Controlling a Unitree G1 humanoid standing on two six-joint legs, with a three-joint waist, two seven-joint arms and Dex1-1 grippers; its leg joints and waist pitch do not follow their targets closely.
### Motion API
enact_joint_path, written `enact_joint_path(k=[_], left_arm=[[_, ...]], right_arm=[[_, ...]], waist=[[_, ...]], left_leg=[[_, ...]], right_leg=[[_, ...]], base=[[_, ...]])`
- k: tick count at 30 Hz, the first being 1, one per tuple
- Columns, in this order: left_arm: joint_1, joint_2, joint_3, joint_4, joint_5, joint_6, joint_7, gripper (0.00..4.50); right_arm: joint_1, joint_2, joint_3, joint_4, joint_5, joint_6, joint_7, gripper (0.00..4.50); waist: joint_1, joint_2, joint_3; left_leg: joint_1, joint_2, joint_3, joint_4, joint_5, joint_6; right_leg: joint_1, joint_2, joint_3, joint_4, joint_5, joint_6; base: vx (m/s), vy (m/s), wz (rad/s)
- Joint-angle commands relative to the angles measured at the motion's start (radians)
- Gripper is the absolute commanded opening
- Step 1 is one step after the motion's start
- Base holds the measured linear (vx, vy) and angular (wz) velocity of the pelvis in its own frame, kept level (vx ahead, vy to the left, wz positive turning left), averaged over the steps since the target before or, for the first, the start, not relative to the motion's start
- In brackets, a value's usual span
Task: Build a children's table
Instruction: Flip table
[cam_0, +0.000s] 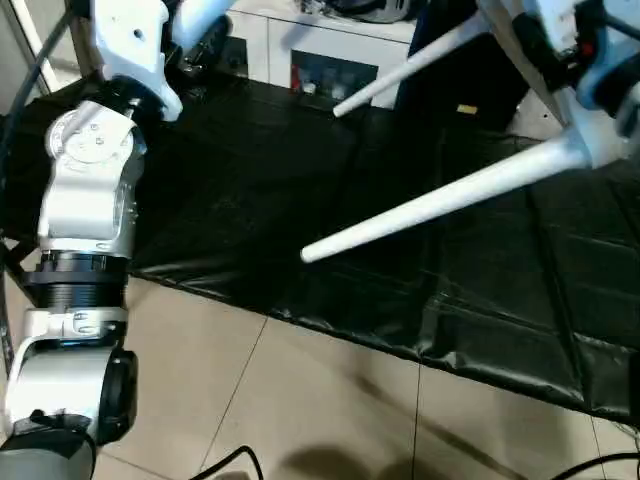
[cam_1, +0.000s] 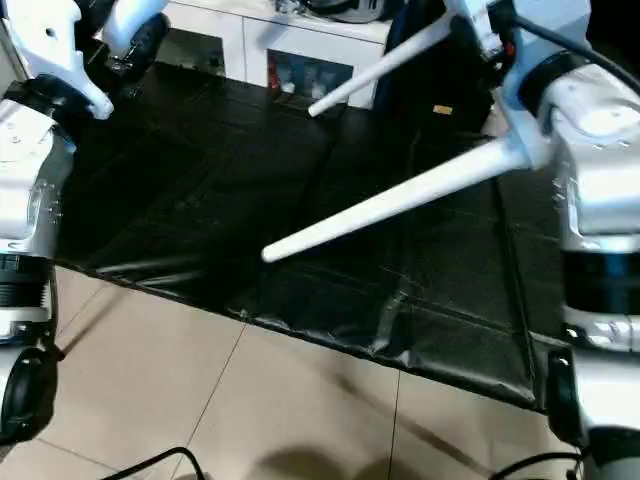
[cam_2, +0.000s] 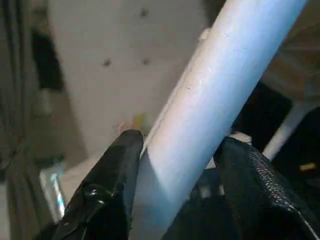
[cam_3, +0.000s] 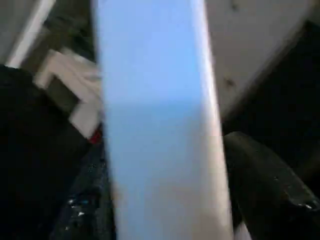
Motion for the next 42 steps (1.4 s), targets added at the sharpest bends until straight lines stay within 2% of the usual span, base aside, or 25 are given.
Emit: enact_joint_path(k=[1, 4, 5, 6, 8, 10, 12, 14, 17, 19, 20, 21, 22, 24, 26, 28, 31, 33, 34, 36, 38, 40, 42], left_arm=[[0.026, -0.033, 0.001, 0.034, -0.051, 0.066, 0.019, 2.24], [0.020, -0.029, -0.002, 0.041, -0.045, 0.071, 0.014, 2.18], [0.020, -0.028, -0.004, 0.041, -0.043, 0.072, 0.013, 2.18], [0.018, -0.028, -0.003, 0.041, -0.040, 0.079, 0.011, 2.17], [0.017, -0.026, -0.007, 0.043, -0.033, 0.077, 0.009, 2.15], [0.018, -0.026, -0.009, 0.043, -0.031, 0.078, 0.006, 2.15], [0.022, -0.024, -0.019, 0.046, -0.020, 0.062, -0.004, 2.13], [0.028, -0.025, -0.023, 0.047, -0.018, 0.053, -0.013, 2.11], [0.030, -0.026, -0.025, 0.051, -0.015, 0.055, -0.017, 2.09], [0.033, -0.023, -0.029, 0.055, -0.010, 0.054, -0.020, 2.07], [0.033, -0.023, -0.029, 0.055, -0.010, 0.054, -0.020, 2.06], [0.036, -0.022, -0.029, 0.057, -0.009, 0.053, -0.021, 2.05], [0.042, -0.020, -0.028, 0.059, -0.010, 0.050, -0.022, 2.04], [0.048, -0.018, -0.030, 0.060, -0.010, 0.046, -0.024, 2.01], [0.057, -0.016, -0.033, 0.061, -0.011, 0.039, -0.029, 2.00], [0.064, -0.012, -0.035, 0.062, -0.010, 0.037, -0.034, 1.99], [0.071, -0.006, -0.036, 0.066, -0.006, 0.038, -0.036, 1.96], [0.073, -0.007, -0.031, 0.066, -0.010, 0.043, -0.032, 1.95], [0.076, -0.006, -0.030, 0.064, -0.011, 0.044, -0.032, 1.95], [0.078, -0.005, -0.032, 0.064, -0.011, 0.040, -0.036, 1.90], [0.085, -0.003, -0.038, 0.064, -0.013, 0.027, -0.053, 1.89], [0.087, -0.003, -0.041, 0.064, -0.014, 0.022, -0.058, 1.85], [0.094, -0.004, -0.046, 0.060, -0.017, 0.016, -0.069, 1.84]], right_arm=[[0.037, 0.000, 0.063, -0.013, 0.035, -0.010, 0.101, 3.48], [0.071, -0.019, 0.053, -0.047, 0.059, -0.045, 0.154, 3.85], [0.078, -0.022, 0.045, -0.053, 0.064, -0.054, 0.159, 3.85], [0.081, -0.011, 0.004, -0.055, 0.089, -0.064, 0.158, 3.91], [0.079, 0.001, -0.044, -0.055, 0.125, -0.081, 0.157, 4.19], [0.078, 0.028, -0.109, -0.066, 0.182, -0.076, 0.143, 4.26], [0.060, 0.082, -0.214, -0.064, 0.276, -0.071, 0.096, 4.43], [0.055, 0.117, -0.339, -0.022, 0.359, -0.080, 0.030, 4.50], [0.100, 0.122, -0.383, -0.006, 0.403, -0.079, 0.048, 4.50], [0.162, 0.135, -0.407, -0.022, 0.469, -0.047, 0.101, 4.50], [0.163, 0.135, -0.407, -0.022, 0.469, -0.047, 0.102, 4.50], [0.204, 0.145, -0.412, -0.039, 0.506, -0.028, 0.136, 4.50], [0.285, 0.170, -0.410, -0.090, 0.579, 0.018, 0.196, 4.50], [0.344, 0.184, -0.402, -0.117, 0.615, 0.041, 0.238, 4.50], [0.443, 0.197, -0.376, -0.156, 0.658, 0.071, 0.311, 4.50], [0.513, 0.206, -0.354, -0.171, 0.665, 0.080, 0.341, 4.50], [0.570, 0.223, -0.353, -0.164, 0.669, 0.076, 0.342, 4.50], [0.588, 0.227, -0.356, -0.173, 0.679, 0.084, 0.343, 4.50], [0.598, 0.227, -0.357, -0.182, 0.684, 0.092, 0.342, 4.50], [0.608, 0.226, -0.347, -0.181, 0.665, 0.088, 0.333, 4.50], [0.615, 0.233, -0.325, -0.149, 0.606, 0.062, 0.291, 4.50], [0.616, 0.236, -0.317, -0.134, 0.585, 0.049, 0.275, 4.50], [0.606, 0.242, -0.274, -0.101, 0.520, 0.022, 0.243, 4.50]], waist=[[0.000, -0.005, -0.066], [0.000, -0.002, -0.063], [-0.001, -0.003, -0.063], [-0.002, -0.001, -0.062], [-0.004, 0.004, -0.064], [-0.009, 0.006, -0.065], [-0.010, 0.008, -0.067], [-0.004, 0.013, -0.070], [0.007, 0.012, -0.074], [0.011, 0.012, -0.074], [0.010, 0.010, -0.076], [0.009, 0.010, -0.075], [0.012, 0.011, -0.075], [0.014, 0.009, -0.074], [0.013, 0.010, -0.065], [0.011, 0.008, -0.063], [0.009, 0.007, -0.062], [0.008, 0.011, -0.062], [0.007, 0.016, -0.061], [0.007, 0.019, -0.061], [0.004, 0.020, -0.064], [0.004, 0.023, -0.068], [0.006, 0.022, -0.070]], left_leg=[[-0.006, 0.061, -0.026, -0.060, -0.035, 0.068], [0.000, 0.057, -0.024, -0.059, -0.074, 0.063], [0.003, 0.057, -0.026, -0.060, -0.085, 0.060], [0.004, 0.057, -0.026, -0.060, -0.092, 0.058], [0.011, 0.063, -0.029, -0.063, -0.108, 0.056], [0.013, 0.075, -0.036, -0.069, -0.121, 0.056], [0.018, 0.078, -0.035, -0.069, -0.124, 0.054], [0.021, 0.084, -0.034, -0.071, -0.091, 0.051], [0.014, 0.084, -0.031, -0.068, -0.039, 0.052], [0.009, 0.083, -0.031, -0.068, -0.026, 0.068], [0.006, 0.082, -0.031, -0.068, -0.019, 0.075], [0.005, 0.081, -0.033, -0.067, -0.017, 0.079], [0.007, 0.080, -0.030, -0.066, -0.030, 0.090], [0.004, 0.079, -0.031, -0.068, -0.044, 0.093], [0.007, 0.074, -0.029, -0.071, -0.078, 0.089], [0.012, 0.066, -0.028, -0.070, -0.116, 0.065], [0.015, 0.067, -0.032, -0.072, -0.130, 0.052], [0.018, 0.070, -0.035, -0.073, -0.139, 0.046], [0.021, 0.072, -0.035, -0.074, -0.146, 0.045], [0.029, 0.080, -0.039, -0.078, -0.168, 0.039], [0.024, 0.090, -0.045, -0.083, -0.163, 0.028], [0.024, 0.096, -0.046, -0.084, -0.142, 0.023], [0.021, 0.095, -0.044, -0.083, -0.116, 0.021]], right_leg=[[0.070, -0.108, 0.084, -0.093, -0.276, 0.027], [0.066, -0.104, 0.077, -0.111, -0.370, 0.069], [0.064, -0.103, 0.073, -0.116, -0.395, 0.081], [0.063, -0.103, 0.072, -0.118, -0.406, 0.082], [0.061, -0.105, 0.068, -0.124, -0.416, 0.075], [0.061, -0.109, 0.070, -0.117, -0.373, 0.040], [0.059, -0.115, 0.075, -0.114, -0.356, 0.015], [0.057, -0.119, 0.084, -0.104, -0.285, -0.031], [0.065, -0.120, 0.090, -0.084, -0.179, -0.076], [0.071, -0.124, 0.090, -0.082, -0.157, -0.082], [0.076, -0.123, 0.089, -0.082, -0.149, -0.081], [0.076, -0.122, 0.087, -0.081, -0.148, -0.082], [0.077, -0.125, 0.087, -0.088, -0.167, -0.075], [0.079, -0.124, 0.083, -0.096, -0.213, -0.049], [0.075, -0.120, 0.077, -0.114, -0.313, -0.014], [0.072, -0.120, 0.069, -0.135, -0.442, 0.043], [0.066, -0.117, 0.064, -0.142, -0.473, 0.077], [0.064, -0.119, 0.062, -0.146, -0.485, 0.086], [0.062, -0.120, 0.061, -0.148, -0.487, 0.083], [0.060, -0.124, 0.060, -0.151, -0.475, 0.069], [0.065, -0.130, 0.064, -0.142, -0.419, 0.038], [0.067, -0.136, 0.071, -0.131, -0.358, 0.006], [0.067, -0.137, 0.076, -0.120, -0.299, -0.023]], base=[[0.000, 0.000, 0.00], [0.000, 0.000, 0.00], [0.000, 0.000, 0.00], [0.000, 0.000, 0.00], [0.000, 0.000, 0.00], [0.000, 0.000, 0.00], [0.000, 0.000, 0.00], [0.000, 0.000, 0.00], [0.000, 0.000, 0.00], [0.000, 0.000, 0.00], [0.000, 0.000, 0.00], [0.000, 0.000, 0.00], [0.000, 0.000, 0.00], [0.000, 0.000, 0.00], [0.000, 0.000, 0.00], [0.000, 0.000, 0.00], [0.000, 0.000, 0.00], [0.000, 0.000, 0.00], [0.000, 0.000, 0.00], [0.000, 0.000, 0.00], [0.000, 0.000, 0.00], [0.000, 0.000, 0.00], [0.000, 0.000, 0.00]])
